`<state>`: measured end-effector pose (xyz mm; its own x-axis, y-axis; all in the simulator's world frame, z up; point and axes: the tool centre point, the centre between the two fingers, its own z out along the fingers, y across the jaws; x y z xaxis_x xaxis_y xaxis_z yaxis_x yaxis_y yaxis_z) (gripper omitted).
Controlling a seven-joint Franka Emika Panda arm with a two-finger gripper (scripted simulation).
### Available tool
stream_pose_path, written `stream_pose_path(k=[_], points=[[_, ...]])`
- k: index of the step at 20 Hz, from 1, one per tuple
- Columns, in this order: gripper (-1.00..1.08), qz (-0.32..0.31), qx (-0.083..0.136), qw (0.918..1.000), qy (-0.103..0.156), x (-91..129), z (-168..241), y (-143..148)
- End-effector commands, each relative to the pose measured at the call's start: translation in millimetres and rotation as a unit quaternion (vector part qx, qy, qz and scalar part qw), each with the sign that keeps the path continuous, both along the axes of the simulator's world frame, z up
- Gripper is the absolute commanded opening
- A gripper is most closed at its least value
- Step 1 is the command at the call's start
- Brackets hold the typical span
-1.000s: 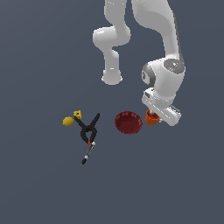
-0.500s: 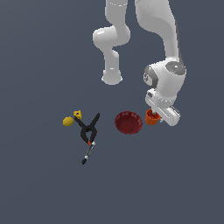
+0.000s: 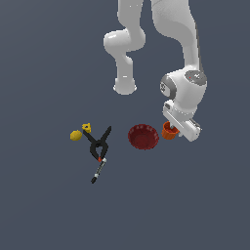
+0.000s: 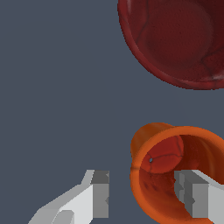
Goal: Pick up a designated object from a clutter of objects.
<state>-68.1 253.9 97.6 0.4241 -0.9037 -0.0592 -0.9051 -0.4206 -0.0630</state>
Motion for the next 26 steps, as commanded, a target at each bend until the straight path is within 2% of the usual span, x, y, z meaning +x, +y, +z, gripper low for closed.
stream_pose_path(k=[1,12,13,26], points=[[0.28,-0.001,0.000,1.0000,0.000,0,-6,0],[0.28,-0.002,0.000,1.0000,0.000,1,-27,2],[-1.00,-0.002,0.000,1.0000,0.000,1,-27,2],[-1.00,-0.001,0.000,1.0000,0.000,1,-24,2]])
